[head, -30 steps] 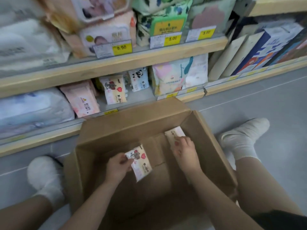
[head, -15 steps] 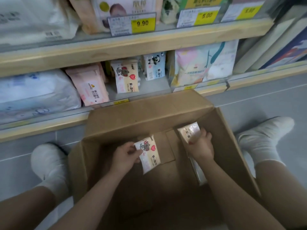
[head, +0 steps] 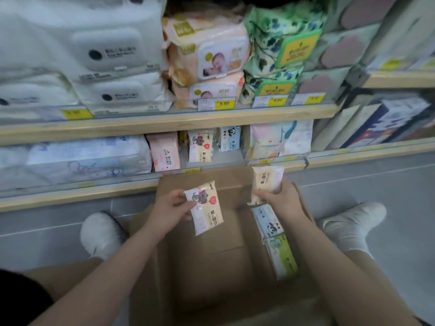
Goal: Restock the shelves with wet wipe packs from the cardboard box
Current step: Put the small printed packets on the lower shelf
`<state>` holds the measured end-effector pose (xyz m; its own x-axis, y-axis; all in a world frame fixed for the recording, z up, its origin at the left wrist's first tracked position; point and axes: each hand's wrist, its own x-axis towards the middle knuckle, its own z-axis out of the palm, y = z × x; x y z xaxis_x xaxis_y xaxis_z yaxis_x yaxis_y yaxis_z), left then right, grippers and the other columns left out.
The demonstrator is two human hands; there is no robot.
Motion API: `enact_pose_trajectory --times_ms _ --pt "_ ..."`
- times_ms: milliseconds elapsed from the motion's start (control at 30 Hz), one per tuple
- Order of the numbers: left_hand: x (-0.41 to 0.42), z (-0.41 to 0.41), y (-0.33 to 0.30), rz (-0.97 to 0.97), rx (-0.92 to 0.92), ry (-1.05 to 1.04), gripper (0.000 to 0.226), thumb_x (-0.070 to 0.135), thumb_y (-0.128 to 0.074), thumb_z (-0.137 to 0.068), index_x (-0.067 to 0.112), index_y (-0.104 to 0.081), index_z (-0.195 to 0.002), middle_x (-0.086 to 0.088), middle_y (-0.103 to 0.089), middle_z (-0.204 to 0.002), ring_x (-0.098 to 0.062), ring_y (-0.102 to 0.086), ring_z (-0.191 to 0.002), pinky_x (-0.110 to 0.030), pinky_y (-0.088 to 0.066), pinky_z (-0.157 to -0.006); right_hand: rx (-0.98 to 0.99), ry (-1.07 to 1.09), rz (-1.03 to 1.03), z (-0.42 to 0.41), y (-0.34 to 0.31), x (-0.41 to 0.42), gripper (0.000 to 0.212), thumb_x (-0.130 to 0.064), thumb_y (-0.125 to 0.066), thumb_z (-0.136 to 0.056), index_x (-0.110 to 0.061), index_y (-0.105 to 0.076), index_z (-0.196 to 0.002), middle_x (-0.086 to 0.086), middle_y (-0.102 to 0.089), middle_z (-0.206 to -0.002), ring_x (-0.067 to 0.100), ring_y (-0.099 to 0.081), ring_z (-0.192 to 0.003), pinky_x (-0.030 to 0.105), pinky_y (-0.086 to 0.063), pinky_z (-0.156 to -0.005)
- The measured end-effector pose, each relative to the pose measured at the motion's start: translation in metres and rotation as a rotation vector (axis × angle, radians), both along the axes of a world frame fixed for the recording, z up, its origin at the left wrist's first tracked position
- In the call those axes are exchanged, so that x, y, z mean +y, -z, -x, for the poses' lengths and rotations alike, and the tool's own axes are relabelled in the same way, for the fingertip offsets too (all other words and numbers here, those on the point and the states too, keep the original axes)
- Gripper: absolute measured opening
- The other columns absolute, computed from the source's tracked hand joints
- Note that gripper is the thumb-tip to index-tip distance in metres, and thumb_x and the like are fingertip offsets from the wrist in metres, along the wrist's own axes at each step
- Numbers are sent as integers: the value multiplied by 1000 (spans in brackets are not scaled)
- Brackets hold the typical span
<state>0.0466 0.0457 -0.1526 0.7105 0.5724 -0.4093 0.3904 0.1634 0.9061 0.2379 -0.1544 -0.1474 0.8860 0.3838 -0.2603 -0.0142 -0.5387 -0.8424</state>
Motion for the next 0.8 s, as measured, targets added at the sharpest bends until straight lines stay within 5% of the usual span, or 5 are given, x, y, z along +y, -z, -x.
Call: enact_pose_trajectory --times_ms 300,433,567,700,800 --pt "59 20 -27 -20 -40 -134 12 5 -66 -84 15 -59 -84 -12 -70 -99 -17 -67 -76 -20 -52 -50 -52 -111 -65 1 -22 74 25 -15 -70 -82 -6 -67 -105 8 -73 -99 13 -69 -79 18 -54 -62" --pt "78 18 -16 -38 -10 -199 8 11 -65 -85 17 -60 -86 -8 -69 -105 -22 -66 -86 -22 -49 -51 -74 -127 -69 -2 -10 109 14 -21 -69 -84 -8 -67 -89 6 -73 -87 23 -70 -78 43 -57 -77" --pt "88 12 -1 -7 -17 -182 7 13 -63 -87 14 -63 -94 -6 -70 -103 -17 -67 -87 -21 -52 -56 -132 -168 -21 -6 5 148 21 -21 -67 -86 -8 -68 -103 3 -69 -92 8 -63 -69 6 -48 -56" --pt "88 8 15 66 -24 -153 16 11 -61 -89 6 -61 -104 -5 -70 -98 -10 -69 -82 -18 -54 -57 -77 -145 -35 -14 25 181 22 -18 -59 -92 -5 -64 -108 5 -63 -93 -4 -57 -58 2 -41 -46" --pt "92 4 24 73 -21 -163 12 11 -62 -88 11 -63 -100 -6 -71 -97 -14 -69 -77 -24 -56 -58 -18 -86 -63 -23 37 197 18 -20 -56 -94 -3 -59 -97 9 -61 -88 3 -56 -59 0 -35 -43"
